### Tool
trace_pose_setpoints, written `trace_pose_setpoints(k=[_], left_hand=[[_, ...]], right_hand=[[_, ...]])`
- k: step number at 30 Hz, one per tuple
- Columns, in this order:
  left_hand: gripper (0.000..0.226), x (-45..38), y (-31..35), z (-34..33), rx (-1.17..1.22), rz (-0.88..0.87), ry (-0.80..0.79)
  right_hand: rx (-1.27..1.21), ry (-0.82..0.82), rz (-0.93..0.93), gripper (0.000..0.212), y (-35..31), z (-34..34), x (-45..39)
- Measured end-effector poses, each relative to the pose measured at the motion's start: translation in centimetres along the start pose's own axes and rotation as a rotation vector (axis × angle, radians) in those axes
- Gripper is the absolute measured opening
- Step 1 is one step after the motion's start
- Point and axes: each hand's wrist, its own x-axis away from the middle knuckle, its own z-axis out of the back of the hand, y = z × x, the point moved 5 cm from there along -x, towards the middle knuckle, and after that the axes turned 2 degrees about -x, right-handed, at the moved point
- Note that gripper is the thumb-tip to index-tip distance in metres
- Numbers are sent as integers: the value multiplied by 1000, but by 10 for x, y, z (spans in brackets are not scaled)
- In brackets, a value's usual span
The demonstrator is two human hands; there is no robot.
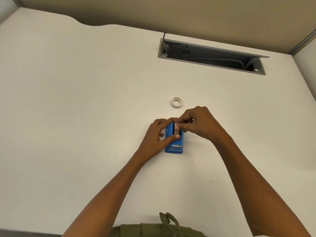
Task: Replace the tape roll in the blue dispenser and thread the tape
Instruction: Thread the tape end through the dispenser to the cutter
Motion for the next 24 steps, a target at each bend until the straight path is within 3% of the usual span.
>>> trace_pose_setpoints(k=[8, 15, 17, 24], left_hand=[[52, 1, 1, 1, 19, -4, 6], [54, 0, -1, 0, 14, -18, 10], [55, 0, -2, -1, 14, -6, 11], [56, 0, -3, -1, 20, 14, 9]], right_hand=[[134, 16, 48, 17, -8, 0, 3], [421, -50, 153, 11, -20, -10, 5], [433, -40, 162, 4, -21, -9, 4], [343, -47, 150, 10, -18, -4, 1]])
